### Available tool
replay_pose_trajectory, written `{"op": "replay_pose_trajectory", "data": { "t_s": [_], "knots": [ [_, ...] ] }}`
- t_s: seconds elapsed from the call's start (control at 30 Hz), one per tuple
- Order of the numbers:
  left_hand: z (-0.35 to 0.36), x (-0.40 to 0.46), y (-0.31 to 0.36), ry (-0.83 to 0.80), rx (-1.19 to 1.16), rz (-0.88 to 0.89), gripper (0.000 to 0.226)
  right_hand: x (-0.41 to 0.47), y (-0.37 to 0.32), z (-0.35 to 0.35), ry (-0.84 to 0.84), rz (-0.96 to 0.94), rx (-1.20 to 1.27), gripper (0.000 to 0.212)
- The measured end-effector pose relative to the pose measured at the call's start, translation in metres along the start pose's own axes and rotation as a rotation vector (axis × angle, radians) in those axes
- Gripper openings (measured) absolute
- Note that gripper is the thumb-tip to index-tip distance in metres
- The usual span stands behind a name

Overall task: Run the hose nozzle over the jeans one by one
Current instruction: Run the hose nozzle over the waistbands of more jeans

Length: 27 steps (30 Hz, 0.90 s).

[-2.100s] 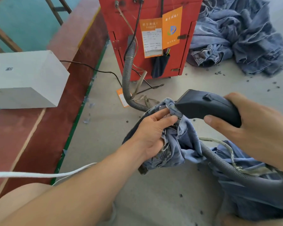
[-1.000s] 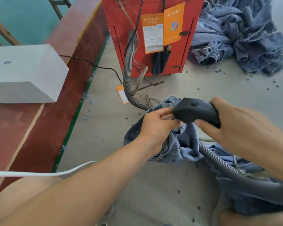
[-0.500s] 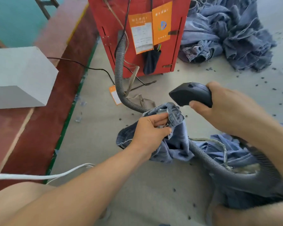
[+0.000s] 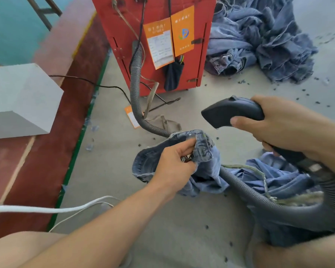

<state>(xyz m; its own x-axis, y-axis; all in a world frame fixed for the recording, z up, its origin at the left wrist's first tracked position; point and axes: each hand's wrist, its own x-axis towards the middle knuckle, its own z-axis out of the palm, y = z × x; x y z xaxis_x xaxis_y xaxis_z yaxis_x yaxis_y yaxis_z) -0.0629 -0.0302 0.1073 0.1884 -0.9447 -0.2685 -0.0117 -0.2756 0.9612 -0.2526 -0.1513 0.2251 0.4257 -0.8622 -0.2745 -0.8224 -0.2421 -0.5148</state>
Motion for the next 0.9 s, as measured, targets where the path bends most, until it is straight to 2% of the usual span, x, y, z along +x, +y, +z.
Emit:
{"op": "replay_pose_trajectory", "data": {
  "t_s": [0.13, 0.23, 0.3, 0.33, 0.4, 0.47, 0.53, 0.57, 0.67, 0.73, 0.8, 0.9],
  "knots": [
    [-0.007, 0.003, 0.003, -0.020, -0.017, -0.009, 0.072, -0.016, -0.010, 0.009, -0.113, -0.040, -0.111, 0.028],
    [-0.007, 0.001, -0.004, -0.070, 0.033, -0.054, 0.069, 0.000, -0.009, 0.020, -0.014, -0.016, -0.131, 0.026],
    [-0.007, 0.000, -0.005, -0.075, 0.113, -0.067, 0.051, 0.006, -0.005, 0.013, 0.055, 0.010, -0.057, 0.024],
    [-0.007, 0.001, -0.005, -0.038, 0.233, -0.055, 0.046, 0.006, -0.002, 0.008, 0.081, 0.015, 0.004, 0.024],
    [-0.008, 0.002, -0.006, 0.099, 0.532, -0.019, 0.056, 0.001, 0.003, 0.000, 0.107, -0.005, 0.065, 0.025],
    [-0.008, 0.004, -0.006, 0.229, 0.577, 0.036, 0.042, -0.005, 0.006, -0.003, 0.085, -0.029, 0.028, 0.027],
    [-0.009, 0.008, -0.005, 0.232, 0.439, 0.019, 0.016, -0.010, 0.009, -0.003, 0.028, -0.041, 0.002, 0.027],
    [-0.011, 0.010, -0.002, 0.203, 0.306, -0.039, 0.015, -0.012, 0.011, -0.002, 0.000, -0.046, -0.006, 0.027],
    [-0.018, 0.014, 0.006, -0.007, -0.241, -0.229, 0.029, -0.016, 0.014, -0.002, -0.061, -0.064, -0.035, 0.026],
    [-0.023, 0.010, 0.012, -0.135, -0.459, -0.254, 0.036, -0.017, 0.012, 0.001, -0.093, -0.086, -0.094, 0.025],
    [-0.027, 0.007, 0.014, -0.207, -0.515, -0.272, 0.040, -0.015, 0.009, 0.008, -0.086, -0.125, -0.140, 0.024],
    [-0.027, 0.005, 0.016, -0.235, -0.454, -0.298, 0.046, -0.007, -0.002, 0.022, 0.008, -0.164, -0.112, 0.025]
  ]
}}
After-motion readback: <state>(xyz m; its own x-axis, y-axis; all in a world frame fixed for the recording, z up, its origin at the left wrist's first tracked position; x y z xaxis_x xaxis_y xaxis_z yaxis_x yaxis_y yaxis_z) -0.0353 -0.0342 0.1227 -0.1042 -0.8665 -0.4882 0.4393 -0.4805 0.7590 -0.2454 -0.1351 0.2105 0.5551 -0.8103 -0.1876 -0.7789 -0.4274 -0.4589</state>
